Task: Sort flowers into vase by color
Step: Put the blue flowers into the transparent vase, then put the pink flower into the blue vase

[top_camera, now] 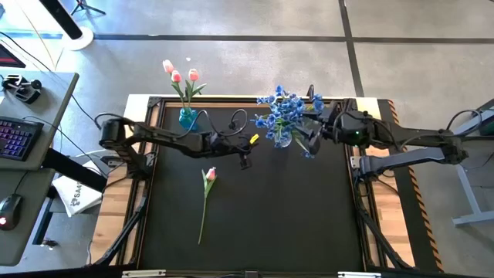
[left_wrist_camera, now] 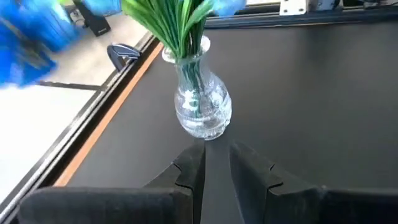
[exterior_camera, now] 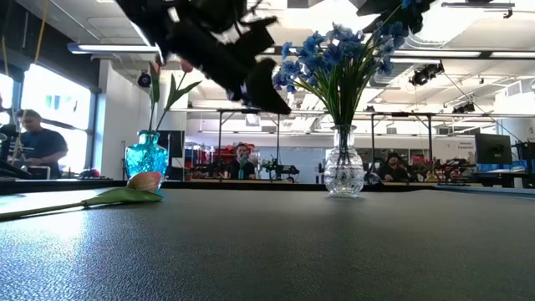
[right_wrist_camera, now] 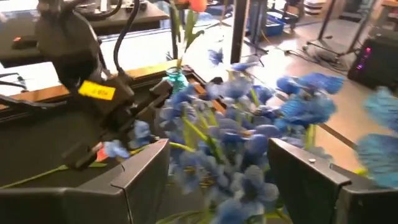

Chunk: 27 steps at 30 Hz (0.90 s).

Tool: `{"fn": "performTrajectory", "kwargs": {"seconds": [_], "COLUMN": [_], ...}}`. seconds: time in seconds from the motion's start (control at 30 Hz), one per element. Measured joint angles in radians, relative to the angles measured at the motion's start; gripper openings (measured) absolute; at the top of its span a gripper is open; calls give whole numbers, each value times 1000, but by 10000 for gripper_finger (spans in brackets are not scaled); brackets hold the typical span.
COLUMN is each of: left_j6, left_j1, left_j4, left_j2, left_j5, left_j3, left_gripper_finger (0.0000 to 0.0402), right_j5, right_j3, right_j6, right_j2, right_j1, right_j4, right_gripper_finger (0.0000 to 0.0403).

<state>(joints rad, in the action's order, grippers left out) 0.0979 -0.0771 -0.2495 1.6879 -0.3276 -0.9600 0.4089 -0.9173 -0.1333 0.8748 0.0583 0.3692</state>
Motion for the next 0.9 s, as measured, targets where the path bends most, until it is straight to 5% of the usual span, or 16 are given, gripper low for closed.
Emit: {"fn": "performTrajectory", "kwargs": {"seconds": [0.33,0.5,0.67,0.9], "left_j6": [-60,-211,-457,-1013], "left_j1": [131,239,394,597], "left_j4": [224,472,765,1082], "left_j2": [-159,-247,-296,-294], "left_j5": [-159,-183,-181,-167], "left_j3": [0,0,0,22], "left_gripper_finger": [59,59,59,59], "right_j5": [-13,-222,-347,-177], "right_j3": [0,38,105,150], "right_j6": [135,209,284,329], "right_j2": [-33,-15,85,282], "right_j1": [-183,-331,-471,-595], "right_j4": [-107,-383,-626,-752], "right_gripper_finger": [265,265,265,265]}}
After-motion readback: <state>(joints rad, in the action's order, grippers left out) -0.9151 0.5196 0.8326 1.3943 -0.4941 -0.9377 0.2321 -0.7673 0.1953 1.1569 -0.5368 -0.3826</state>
